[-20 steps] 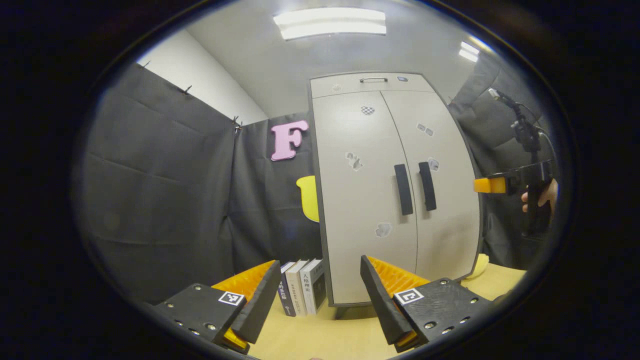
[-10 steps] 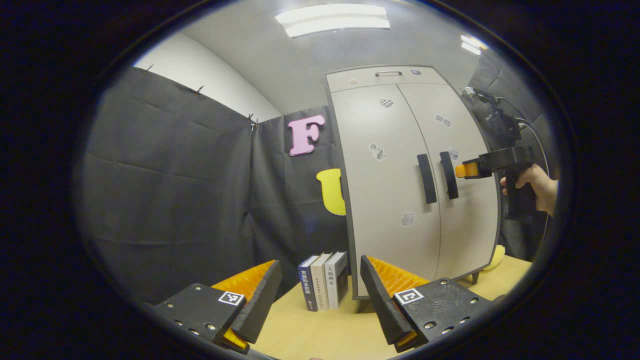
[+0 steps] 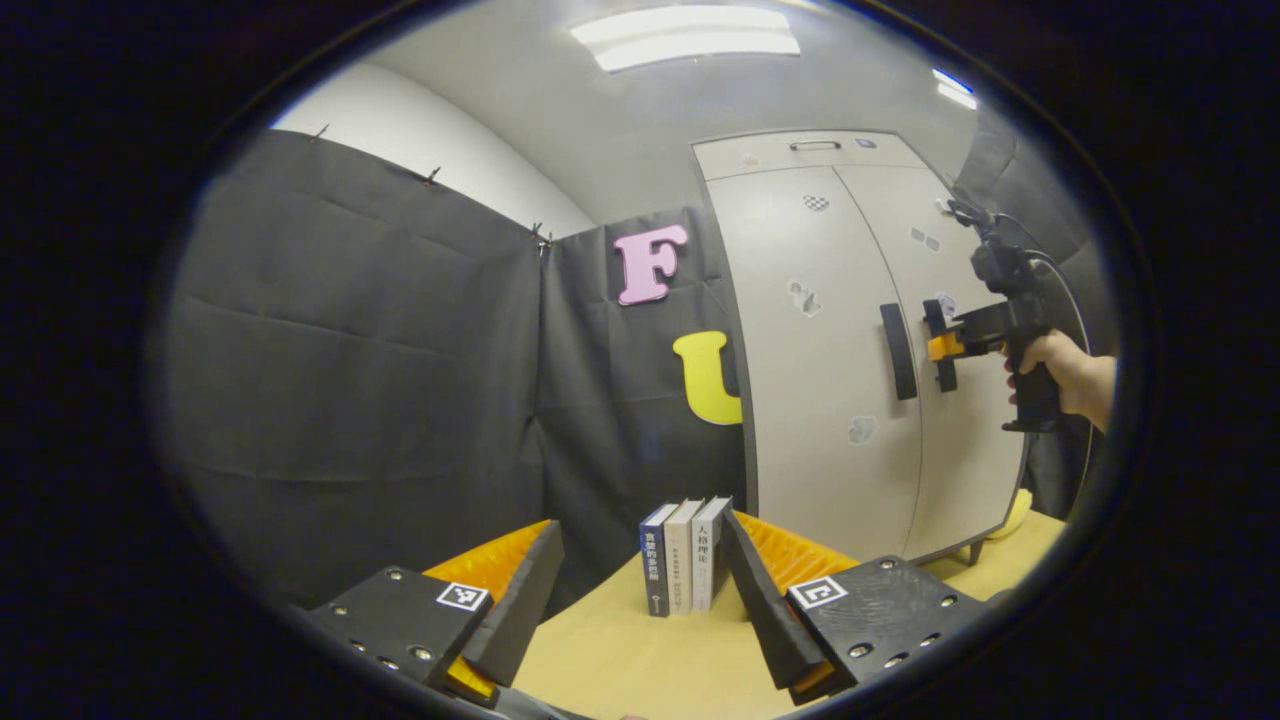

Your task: Open the right door of the double-door shoe cabinet with the right hand, and open the left door with the left hand.

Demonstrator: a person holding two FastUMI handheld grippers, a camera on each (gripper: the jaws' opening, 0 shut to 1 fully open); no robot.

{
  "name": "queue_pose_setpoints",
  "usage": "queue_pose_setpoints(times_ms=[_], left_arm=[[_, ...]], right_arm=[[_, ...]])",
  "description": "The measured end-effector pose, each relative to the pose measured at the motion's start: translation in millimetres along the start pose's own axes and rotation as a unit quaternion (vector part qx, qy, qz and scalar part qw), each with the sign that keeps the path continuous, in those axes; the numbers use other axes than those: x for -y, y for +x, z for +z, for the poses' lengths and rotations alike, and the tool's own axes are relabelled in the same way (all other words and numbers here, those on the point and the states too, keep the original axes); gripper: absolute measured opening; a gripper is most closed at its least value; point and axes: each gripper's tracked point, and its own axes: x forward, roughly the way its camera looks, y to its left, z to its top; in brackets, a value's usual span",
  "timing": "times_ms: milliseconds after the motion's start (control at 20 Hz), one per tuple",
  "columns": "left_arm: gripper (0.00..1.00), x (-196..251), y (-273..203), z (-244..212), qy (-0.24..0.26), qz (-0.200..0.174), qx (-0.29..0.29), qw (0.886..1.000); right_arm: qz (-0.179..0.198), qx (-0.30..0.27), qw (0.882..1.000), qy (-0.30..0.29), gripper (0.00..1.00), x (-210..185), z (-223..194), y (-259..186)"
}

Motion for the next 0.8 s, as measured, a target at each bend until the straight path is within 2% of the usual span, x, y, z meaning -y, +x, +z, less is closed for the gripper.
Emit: queue_pose_setpoints(times_ms=[50, 150, 200, 250, 300, 350, 400, 450, 500, 800], left_arm=[[0.92, -1.1, 0.2, 1.1, 0.000, 0.001, 0.001, 1.000], [0.92, -1.8, -0.3, 1.0, 0.001, 0.002, 0.001, 1.000], [0.92, -1.3, 0.2, 0.1, 0.001, 0.001, 0.001, 1.000], [0.92, -0.6, 0.8, 0.7, 0.000, 0.000, 0.001, 1.000], [0.92, 0.8, 1.3, 1.1, -0.002, -0.001, 0.001, 1.000], [0.92, 2.7, 2.1, 1.9, -0.004, -0.004, 0.000, 1.000], [0.92, 4.8, 4.4, 2.5, -0.005, -0.007, 0.001, 1.000], [0.92, 7.0, 6.5, 5.2, -0.004, -0.008, 0.003, 1.000], [0.92, 8.3, 5.9, 7.8, -0.004, -0.010, 0.007, 1.000], [0.92, 30.6, 6.3, 22.4, -0.002, -0.036, 0.026, 0.999]], right_arm=[[-0.004, -0.001, 1.000, 0.002, 0.41, -0.7, 2.5, -2.1], [-0.006, -0.003, 1.000, -0.008, 0.38, 0.4, 1.7, -1.2], [-0.004, -0.006, 1.000, -0.015, 0.29, -0.4, 0.0, -0.3], [-0.001, -0.010, 1.000, -0.021, 0.32, -0.8, 0.7, -0.8], [0.008, -0.017, 0.999, -0.035, 0.24, -0.6, -1.4, -2.2], [0.014, -0.019, 0.999, -0.031, 0.24, 1.5, -1.3, -1.9], [0.021, -0.021, 0.999, -0.025, 0.15, -0.2, -0.5, -4.7], [0.026, -0.023, 0.999, -0.022, 0.12, -0.6, -0.8, -7.4], [0.031, -0.022, 0.999, -0.022, 0.15, -0.2, -1.0, -8.8], [0.066, -0.031, 0.997, -0.005, 0.15, 2.7, -3.4, -39.9]])
